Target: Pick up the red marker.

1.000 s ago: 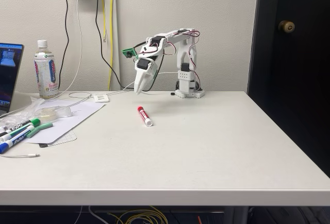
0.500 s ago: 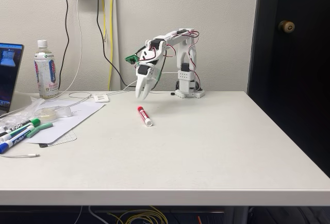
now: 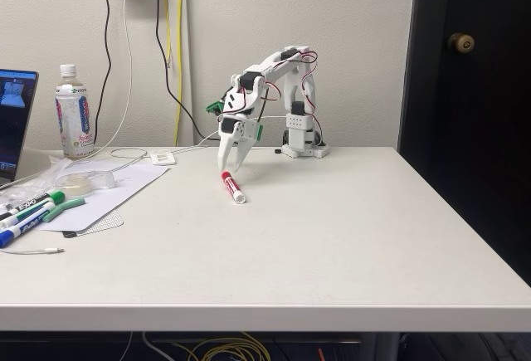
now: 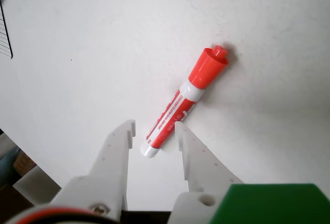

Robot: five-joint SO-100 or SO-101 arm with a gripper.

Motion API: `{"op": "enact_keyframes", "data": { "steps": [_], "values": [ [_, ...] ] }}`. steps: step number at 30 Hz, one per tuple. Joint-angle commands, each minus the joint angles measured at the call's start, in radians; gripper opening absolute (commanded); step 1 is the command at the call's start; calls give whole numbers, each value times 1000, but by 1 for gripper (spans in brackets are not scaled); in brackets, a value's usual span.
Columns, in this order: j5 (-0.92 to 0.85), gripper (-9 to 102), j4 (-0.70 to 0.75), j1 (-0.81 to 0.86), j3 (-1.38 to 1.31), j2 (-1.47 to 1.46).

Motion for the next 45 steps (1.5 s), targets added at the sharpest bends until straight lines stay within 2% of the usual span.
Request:
{"op": "enact_keyframes", "data": {
  "steps": [1, 16, 45],
  "values": [
    [-3, 18, -14, 6, -54, -5],
    [17, 31, 23, 2, -52, -71],
    [69, 36, 46, -18, -54, -150]
  ]
}}
